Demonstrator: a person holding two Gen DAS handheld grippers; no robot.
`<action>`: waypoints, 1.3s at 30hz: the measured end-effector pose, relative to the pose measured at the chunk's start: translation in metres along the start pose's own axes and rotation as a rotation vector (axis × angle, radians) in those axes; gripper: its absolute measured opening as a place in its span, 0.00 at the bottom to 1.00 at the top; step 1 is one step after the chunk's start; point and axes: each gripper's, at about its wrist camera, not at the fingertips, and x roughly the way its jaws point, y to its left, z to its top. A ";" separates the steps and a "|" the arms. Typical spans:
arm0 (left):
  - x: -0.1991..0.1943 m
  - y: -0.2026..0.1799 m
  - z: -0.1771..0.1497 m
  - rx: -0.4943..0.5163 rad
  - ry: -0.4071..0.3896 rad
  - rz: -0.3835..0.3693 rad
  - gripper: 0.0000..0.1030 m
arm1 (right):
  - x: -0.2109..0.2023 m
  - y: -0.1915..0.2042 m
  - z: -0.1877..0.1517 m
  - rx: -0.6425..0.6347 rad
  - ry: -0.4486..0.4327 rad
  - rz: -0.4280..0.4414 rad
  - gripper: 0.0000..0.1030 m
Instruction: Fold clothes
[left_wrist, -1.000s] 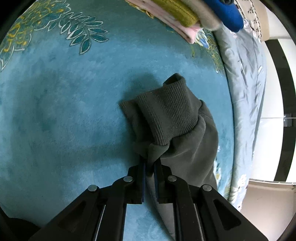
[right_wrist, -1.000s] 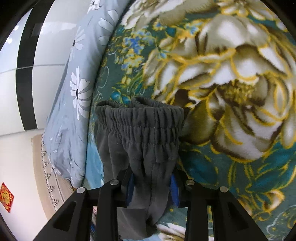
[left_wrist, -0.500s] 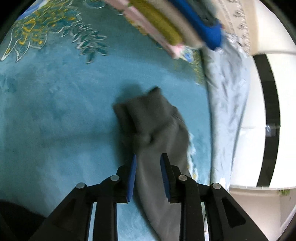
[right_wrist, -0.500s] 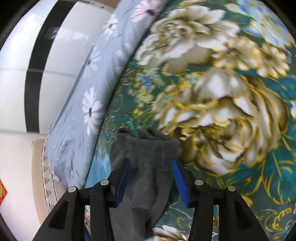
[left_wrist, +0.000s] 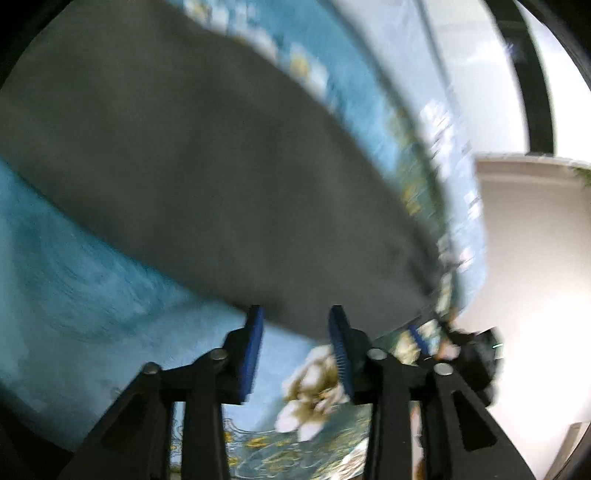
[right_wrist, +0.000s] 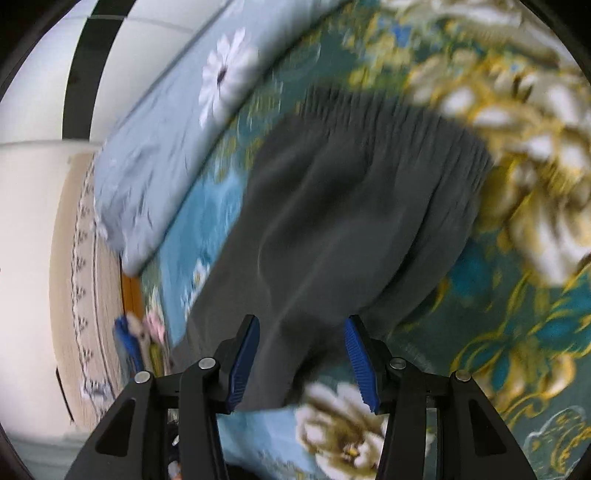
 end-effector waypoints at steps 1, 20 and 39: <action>0.006 0.001 -0.003 -0.002 -0.001 0.035 0.43 | 0.007 0.000 -0.003 0.000 0.022 0.014 0.50; -0.025 0.030 0.070 -0.224 -0.273 -0.077 0.11 | 0.040 0.002 0.031 0.028 0.029 -0.003 0.52; 0.098 -0.153 -0.031 0.760 0.001 0.173 0.55 | 0.029 -0.006 0.044 0.072 0.040 0.075 0.55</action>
